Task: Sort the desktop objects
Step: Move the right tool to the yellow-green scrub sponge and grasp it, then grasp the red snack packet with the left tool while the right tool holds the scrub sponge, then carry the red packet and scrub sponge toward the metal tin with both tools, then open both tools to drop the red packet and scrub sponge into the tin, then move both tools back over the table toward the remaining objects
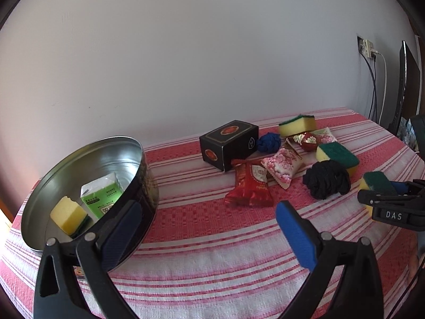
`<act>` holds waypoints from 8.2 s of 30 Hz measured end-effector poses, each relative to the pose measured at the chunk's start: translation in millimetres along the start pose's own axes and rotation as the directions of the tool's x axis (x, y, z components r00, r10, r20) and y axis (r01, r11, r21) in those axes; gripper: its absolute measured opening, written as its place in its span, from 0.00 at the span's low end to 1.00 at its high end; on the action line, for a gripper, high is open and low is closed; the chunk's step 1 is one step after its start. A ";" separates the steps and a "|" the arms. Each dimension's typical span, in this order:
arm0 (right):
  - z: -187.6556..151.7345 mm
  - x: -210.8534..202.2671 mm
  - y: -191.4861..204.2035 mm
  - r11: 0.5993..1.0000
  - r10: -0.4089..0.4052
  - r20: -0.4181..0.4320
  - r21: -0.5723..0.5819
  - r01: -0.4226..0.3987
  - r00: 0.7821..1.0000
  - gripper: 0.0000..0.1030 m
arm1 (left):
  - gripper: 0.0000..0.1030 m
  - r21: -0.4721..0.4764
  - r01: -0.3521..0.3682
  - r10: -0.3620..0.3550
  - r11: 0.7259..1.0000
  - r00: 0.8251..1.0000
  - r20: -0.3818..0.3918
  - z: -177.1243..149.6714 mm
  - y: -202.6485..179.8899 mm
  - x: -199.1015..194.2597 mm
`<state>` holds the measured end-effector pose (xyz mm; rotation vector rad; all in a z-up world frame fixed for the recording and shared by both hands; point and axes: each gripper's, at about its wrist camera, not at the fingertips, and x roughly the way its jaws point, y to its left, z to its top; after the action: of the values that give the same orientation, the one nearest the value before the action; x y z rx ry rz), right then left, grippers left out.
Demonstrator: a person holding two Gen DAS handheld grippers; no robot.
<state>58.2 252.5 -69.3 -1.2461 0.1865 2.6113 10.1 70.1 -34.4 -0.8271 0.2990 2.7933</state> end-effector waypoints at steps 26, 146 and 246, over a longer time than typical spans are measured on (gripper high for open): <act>8.2 -55.0 -15.4 0.990 0.084 0.384 0.075 -0.121 0.920 0.58 | 0.76 -0.004 0.071 -0.069 0.997 0.949 -0.308 29.1 -41.2 107.1; -38.8 -103.9 65.7 0.980 0.166 0.566 -0.183 -0.073 0.808 0.58 | 0.41 -0.044 0.121 -0.118 0.992 0.990 0.076 -3.6 21.5 -21.9; -20.1 -52.9 238.2 0.961 0.253 0.606 -0.248 -0.124 0.754 0.98 | 1.00 -0.226 -0.281 0.313 0.933 0.942 0.121 -15.5 201.6 -11.2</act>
<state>40.9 10.3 -38.2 -0.3210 -0.0757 3.1195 -25.0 -128.3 -14.2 -0.6445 0.1175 3.1968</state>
